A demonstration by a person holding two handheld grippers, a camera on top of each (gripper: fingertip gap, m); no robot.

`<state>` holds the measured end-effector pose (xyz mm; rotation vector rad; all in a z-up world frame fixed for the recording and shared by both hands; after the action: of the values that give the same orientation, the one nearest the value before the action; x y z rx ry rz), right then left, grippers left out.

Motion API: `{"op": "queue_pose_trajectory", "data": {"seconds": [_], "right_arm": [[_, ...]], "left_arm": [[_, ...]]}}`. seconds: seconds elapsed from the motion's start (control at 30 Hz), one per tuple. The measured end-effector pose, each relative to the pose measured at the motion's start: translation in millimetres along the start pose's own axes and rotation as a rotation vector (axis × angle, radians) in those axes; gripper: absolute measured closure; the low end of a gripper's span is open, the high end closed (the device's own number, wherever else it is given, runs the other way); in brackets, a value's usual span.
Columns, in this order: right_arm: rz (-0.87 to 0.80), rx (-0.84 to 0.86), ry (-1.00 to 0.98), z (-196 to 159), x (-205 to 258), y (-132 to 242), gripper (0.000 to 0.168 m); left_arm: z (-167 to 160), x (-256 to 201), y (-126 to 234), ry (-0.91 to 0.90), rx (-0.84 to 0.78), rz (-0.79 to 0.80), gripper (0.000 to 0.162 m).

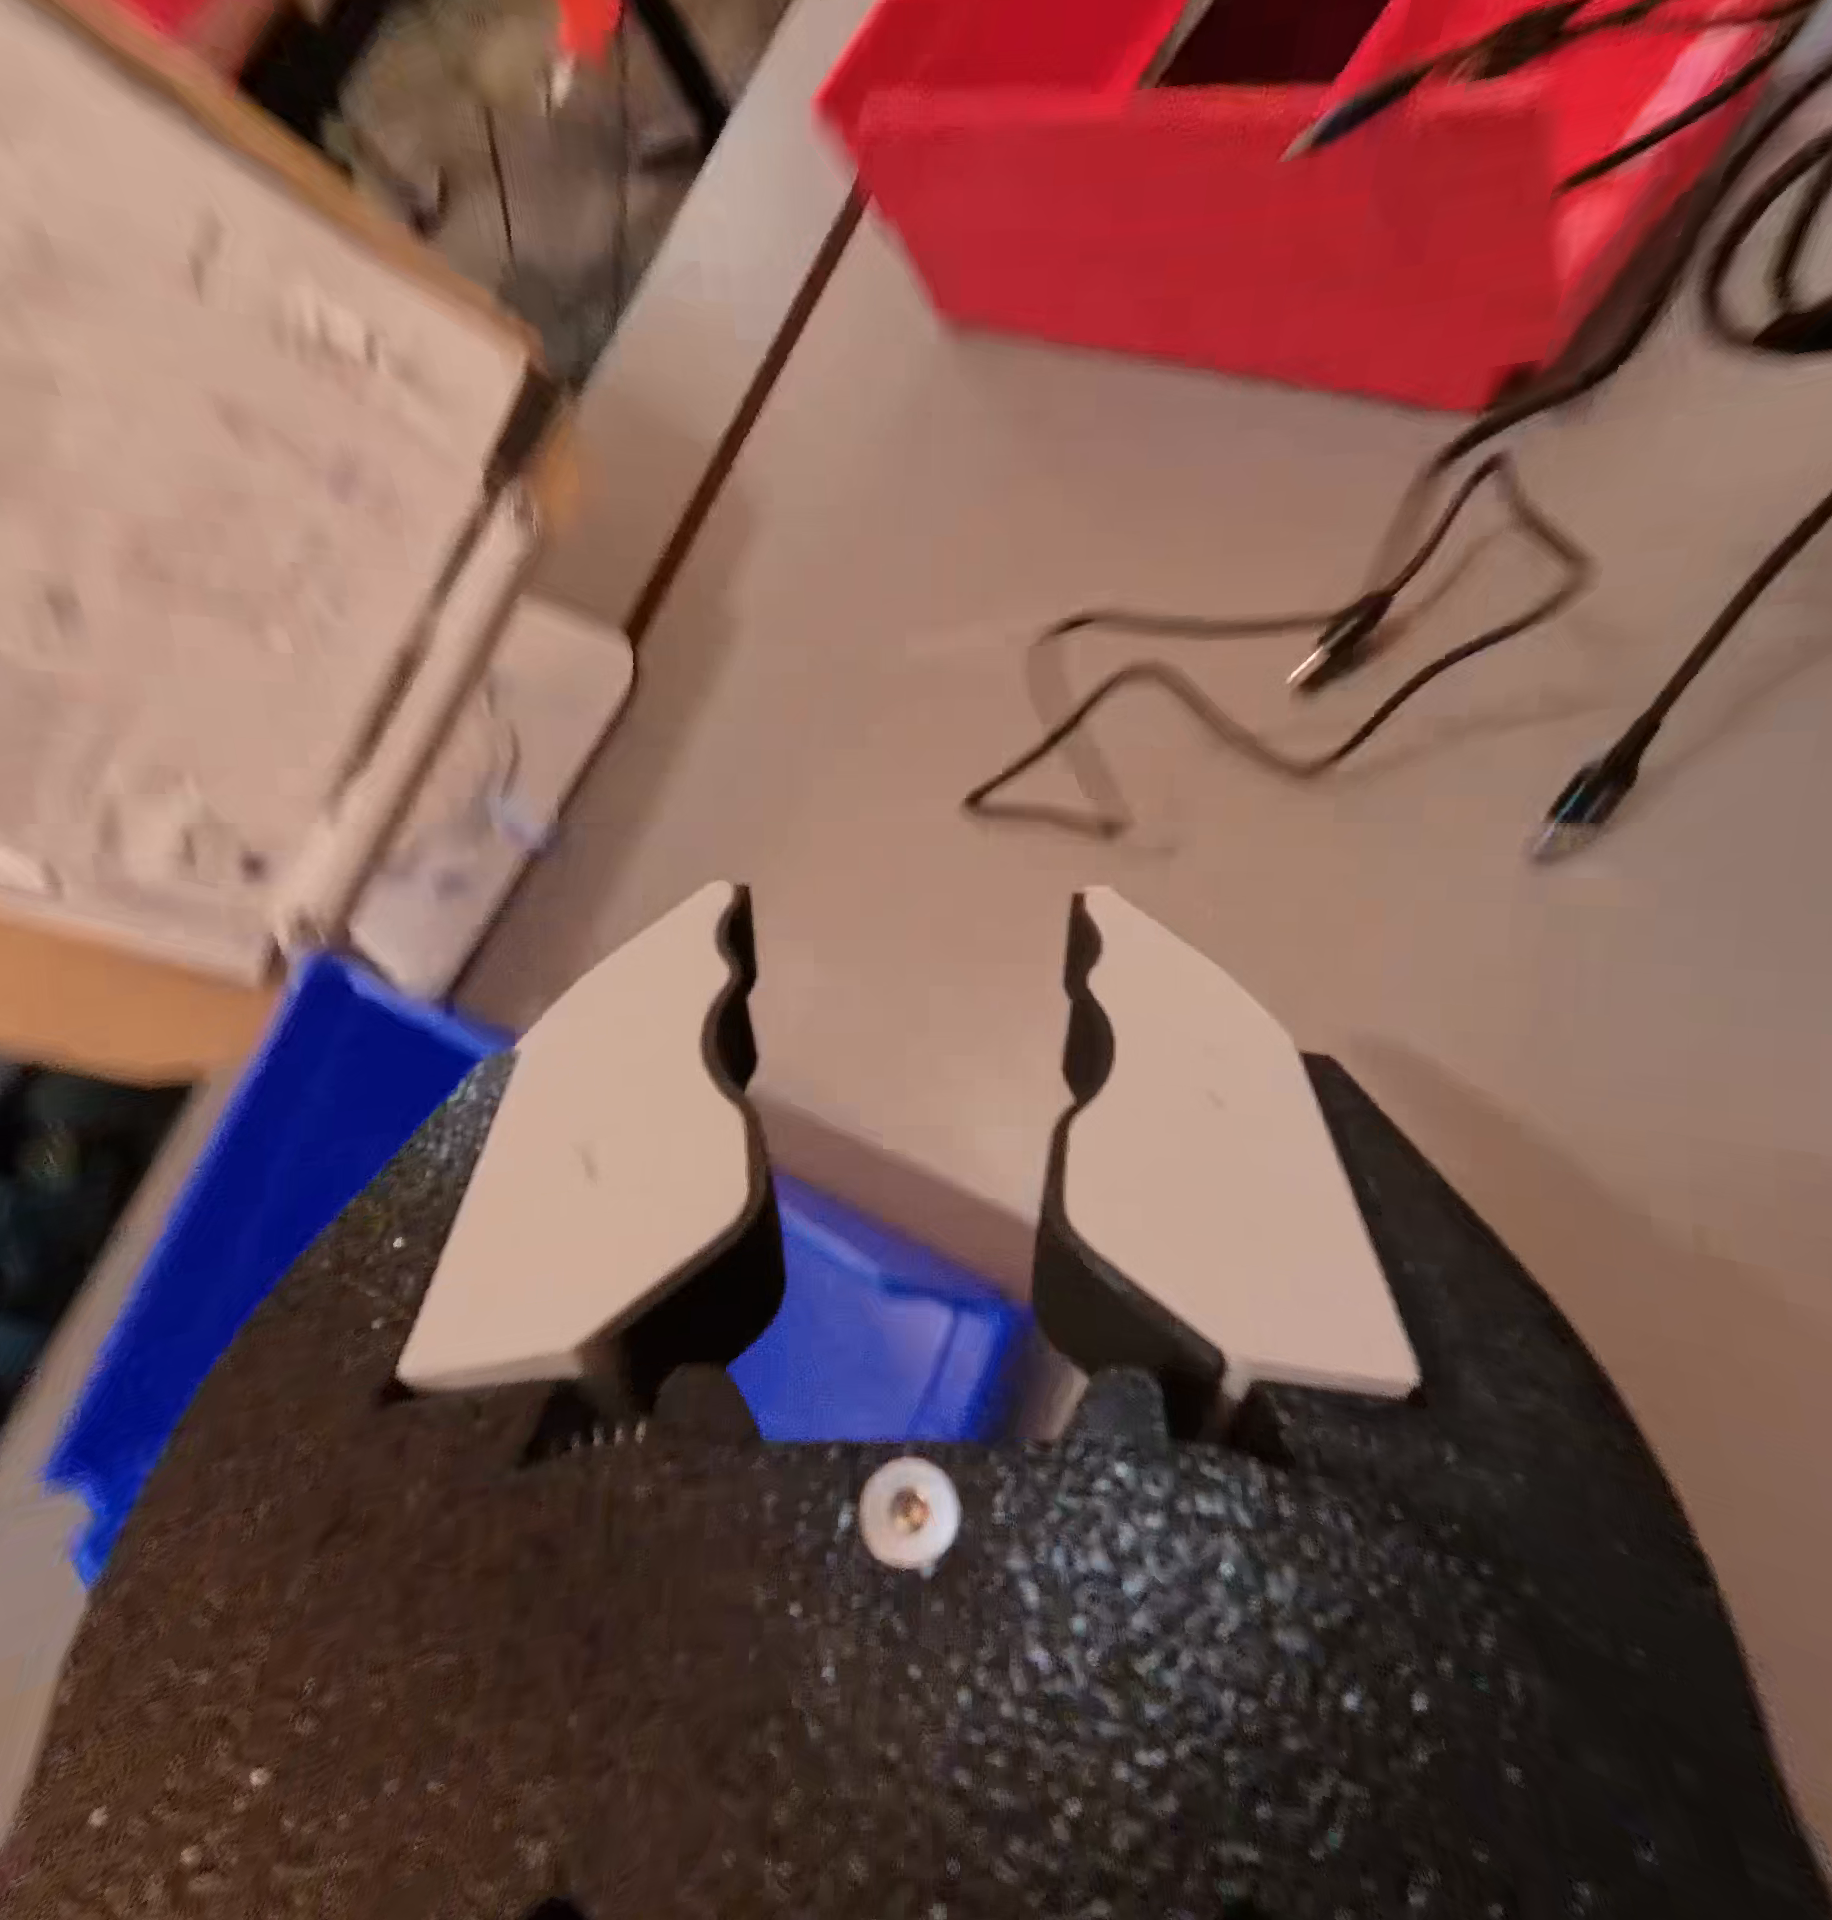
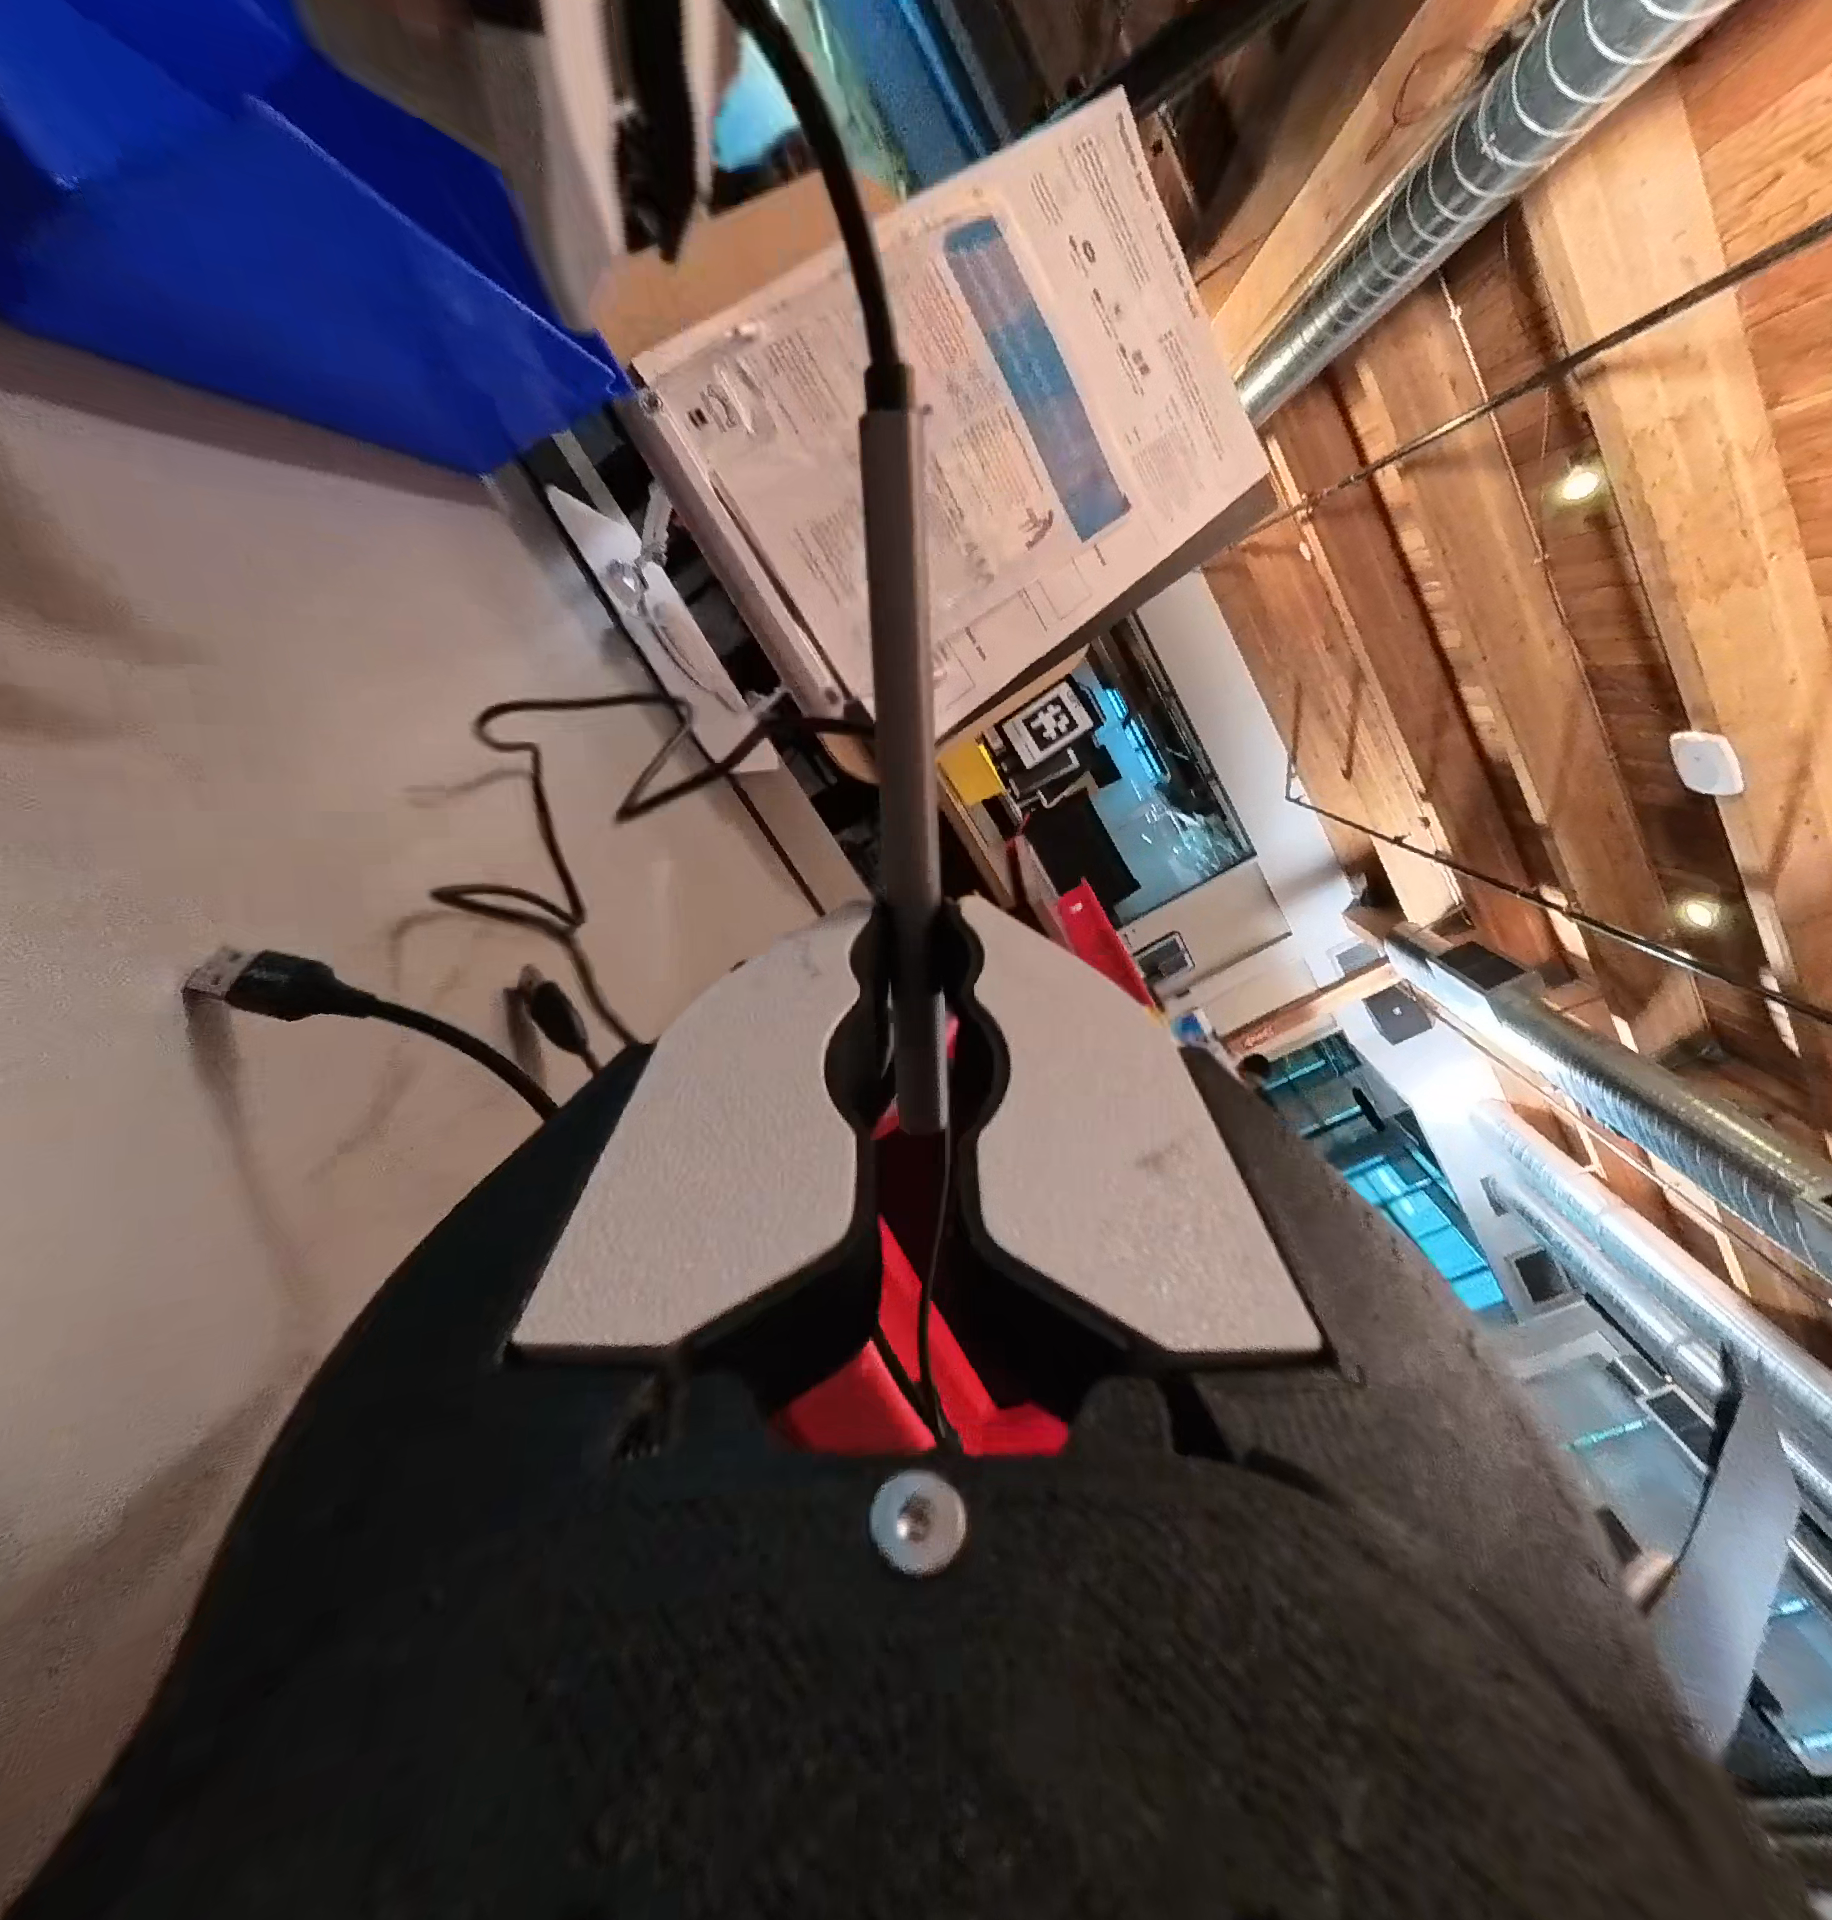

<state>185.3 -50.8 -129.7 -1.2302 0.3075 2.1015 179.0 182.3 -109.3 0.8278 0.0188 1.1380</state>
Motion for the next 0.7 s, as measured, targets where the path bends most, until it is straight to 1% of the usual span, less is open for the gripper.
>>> {"op": "queue_pose_trajectory", "data": {"seconds": [0.03, 0.07, 0.1, 0.13, 0.2, 0.27, 0.3, 0.33, 0.4, 0.47, 0.5, 0.57, 0.63, 0.67, 0.7], "right_arm": [[-0.027, 0.027, 0.011, -3.5, -2.4, -0.6, 0.159], [-0.06, 0.058, 0.035, -6.8, -4.5, -1.4, 0.159], [-0.087, 0.088, 0.064, -9.6, -5.6, -2.4, 0.159], [-0.105, 0.117, 0.089, -12.1, -5.4, -3.8, 0.159], [-0.127, 0.164, 0.128, -15.0, -1.1, -7.5, 0.159], [-0.129, 0.194, 0.182, -14.5, 7.6, -12.4, 0.159], [-0.119, 0.202, 0.193, -12.7, 13.5, -14.9, 0.159], [-0.111, 0.199, 0.196, -9.4, 18.9, -16.7, 0.158], [-0.118, 0.172, 0.217, 0.8, 26.6, -17.3, 0.159], [-0.109, 0.136, 0.233, 11.3, 33.2, -15.9, 0.159], [-0.112, 0.115, 0.245, 16.7, 35.1, -14.1, 0.159], [-0.114, 0.08, 0.282, 25.5, 38.1, -9.9, 0.159], [-0.112, 0.064, 0.324, 29.0, 41.8, -7.0, 0.159], [-0.109, 0.047, 0.328, 30.7, 43.2, -5.2, 0.159], [-0.084, 0.03, 0.33, 32.2, 45.9, -3.8, 0.159]], "left_arm": [[-14.0, 2.6, 3.1, 0.071, 0.034, 0.02, 0.103], [-23.4, 5.7, 9.1, 0.163, 0.029, 0.059, 0.102], [-28.3, 5.3, 17.1, 0.275, -0.011, 0.08, 0.102], [-28.0, -0.5, 26.2, 0.4, -0.082, 0.063, 0.102], [-15.2, -24.6, 46.2, 0.631, -0.275, -0.061, 0.106], [7.0, -57.3, 64.3, 0.809, -0.478, -0.2, 0.12], [17.5, -77.7, 69.9, 0.85, -0.55, -0.273, 0.131], [25.3, -97.8, 71.0, 0.868, -0.593, -0.327, 0.138], [32.4, -130.7, 58.2, 0.9, -0.597, -0.391, 0.135], [30.0, -148.1, 33.3, 0.974, -0.518, -0.463, 0.118], [27.9, -151.1, 21.5, 1.024, -0.492, -0.487, 0.116], [25.6, -152.7, 3.7, 1.095, -0.495, -0.526, 0.118], [29.7, -150.2, -3.3, 1.179, -0.564, -0.594, 0.125], [31.3, -147.9, -6.2, 1.217, -0.596, -0.621, 0.133], [32.8, -145.9, -8.0, 1.228, -0.634, -0.652, 0.145]]}}
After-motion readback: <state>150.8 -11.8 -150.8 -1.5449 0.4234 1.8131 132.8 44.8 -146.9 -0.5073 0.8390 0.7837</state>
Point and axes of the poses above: each gripper's, where its closed fingertips meet, y back along the fingers, z out of its top, x = y × z across the jaws, the point moved 4 cm from there along y, back along the fingers, and after that the axes turned 4 degrees about -z, right-handed, at the moved point
